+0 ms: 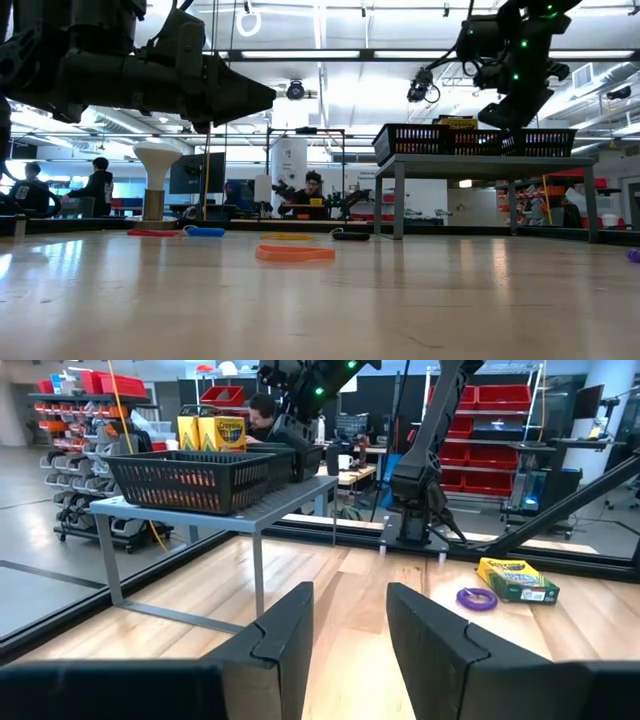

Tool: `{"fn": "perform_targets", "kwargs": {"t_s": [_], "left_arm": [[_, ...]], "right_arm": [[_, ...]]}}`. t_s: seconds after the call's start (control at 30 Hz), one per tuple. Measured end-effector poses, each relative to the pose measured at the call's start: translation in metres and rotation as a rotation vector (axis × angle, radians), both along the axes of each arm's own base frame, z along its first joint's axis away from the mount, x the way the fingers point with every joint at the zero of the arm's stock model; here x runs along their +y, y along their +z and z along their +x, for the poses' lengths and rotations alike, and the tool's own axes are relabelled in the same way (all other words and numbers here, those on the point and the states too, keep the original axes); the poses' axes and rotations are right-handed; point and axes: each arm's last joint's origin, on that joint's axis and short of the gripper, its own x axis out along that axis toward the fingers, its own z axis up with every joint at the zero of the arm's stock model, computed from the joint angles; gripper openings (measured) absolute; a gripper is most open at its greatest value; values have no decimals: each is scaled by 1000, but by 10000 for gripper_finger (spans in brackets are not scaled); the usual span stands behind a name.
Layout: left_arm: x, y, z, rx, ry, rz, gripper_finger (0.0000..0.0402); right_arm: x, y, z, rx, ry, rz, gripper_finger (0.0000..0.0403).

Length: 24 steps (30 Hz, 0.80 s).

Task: Pick & Place Office Desk Supplies
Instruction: Put the orange rubber band into the left black bin on the shelf

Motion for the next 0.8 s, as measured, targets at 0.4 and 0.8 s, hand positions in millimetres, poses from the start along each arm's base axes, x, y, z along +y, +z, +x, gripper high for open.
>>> {"fn": "perform_targets", "kwargs": {"t_s": [0.4, 0.8], "left_arm": [[0, 0, 0, 14, 6, 39, 135], [0, 0, 0, 6, -3, 17, 135]], "right_arm": [[33, 26, -19, -116, 123, 10, 118], [98, -10, -17, -383, 528, 78, 20]]}}
